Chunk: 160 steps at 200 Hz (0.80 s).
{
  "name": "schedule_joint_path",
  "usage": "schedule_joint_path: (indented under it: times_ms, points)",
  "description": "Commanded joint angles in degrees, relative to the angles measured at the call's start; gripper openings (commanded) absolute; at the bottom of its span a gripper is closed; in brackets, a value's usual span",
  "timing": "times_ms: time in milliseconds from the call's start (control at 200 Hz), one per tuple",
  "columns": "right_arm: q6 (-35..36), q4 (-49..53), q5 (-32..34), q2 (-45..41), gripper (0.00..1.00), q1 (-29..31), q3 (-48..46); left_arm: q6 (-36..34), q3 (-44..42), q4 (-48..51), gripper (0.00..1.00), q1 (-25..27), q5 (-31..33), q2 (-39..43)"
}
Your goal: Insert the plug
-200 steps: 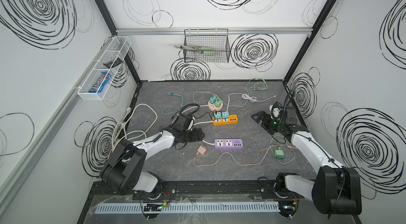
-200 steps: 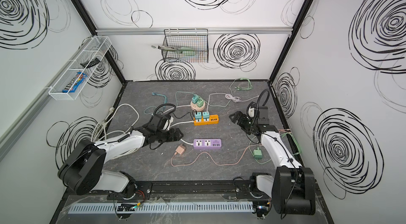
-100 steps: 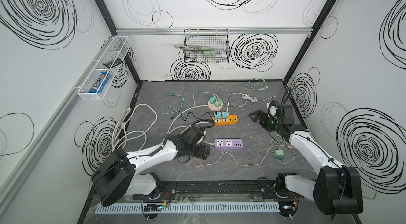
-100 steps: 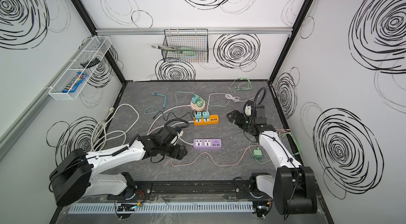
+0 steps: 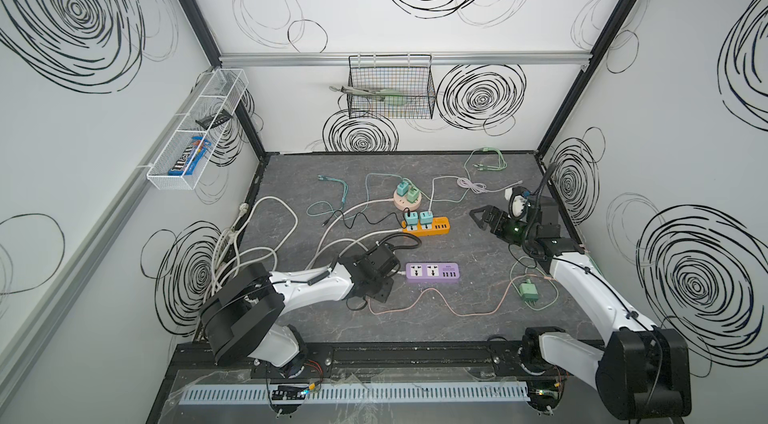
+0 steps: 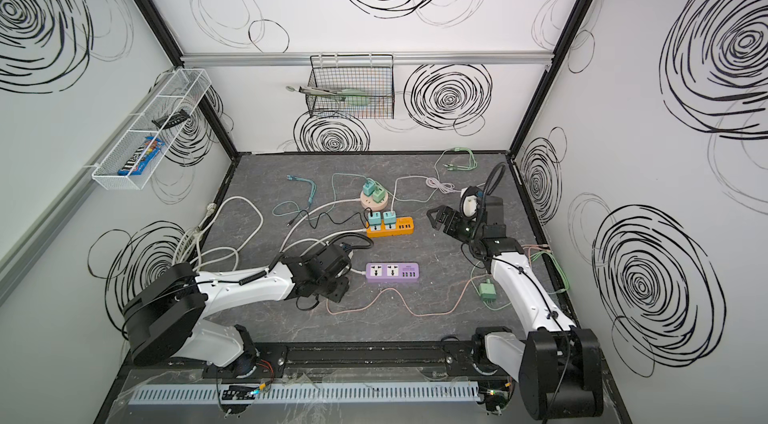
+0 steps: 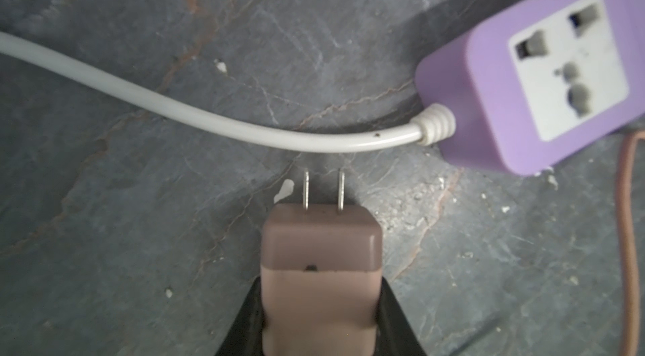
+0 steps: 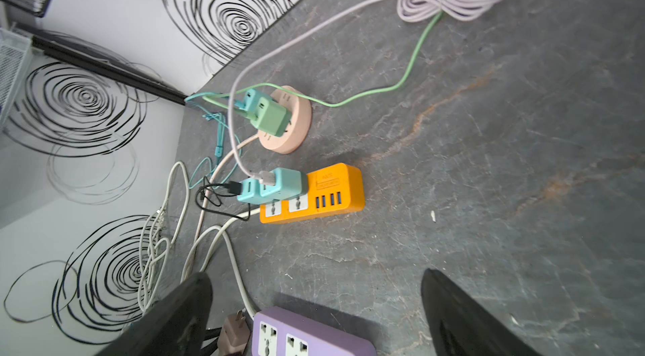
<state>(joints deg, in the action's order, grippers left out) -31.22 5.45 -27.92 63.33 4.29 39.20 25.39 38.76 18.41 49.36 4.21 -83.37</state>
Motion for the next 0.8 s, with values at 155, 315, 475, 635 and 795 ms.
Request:
schedule_joint_path:
  times_ms: [155, 315, 475, 635, 795]
  points:
    - [7.3, -7.38, -9.41, -3.09, 0.98, 5.57, 0.16, -12.58, 3.22, -6.63, 0.09, 0.99, -0.69, 11.78]
    - [8.72, -3.34, -13.86, -1.15, 0.96, 8.97, 2.04, -30.02, 2.83, -19.74, 0.04, 1.11, 0.43, 16.58]
    - [9.43, -2.85, -19.72, -0.54, 0.88, 10.76, 3.19, -48.04, 2.72, -30.22, 0.0, 1.27, -3.05, 15.6]
    - [10.7, -2.98, -25.6, -0.26, 0.81, 13.2, 4.39, -58.38, 3.9, -34.84, 0.0, 2.26, -5.7, 13.31]
    - [11.69, -4.12, -27.08, -0.49, 0.75, 16.21, 4.04, -62.18, 5.87, -35.84, 0.0, 3.44, -5.14, 11.25]
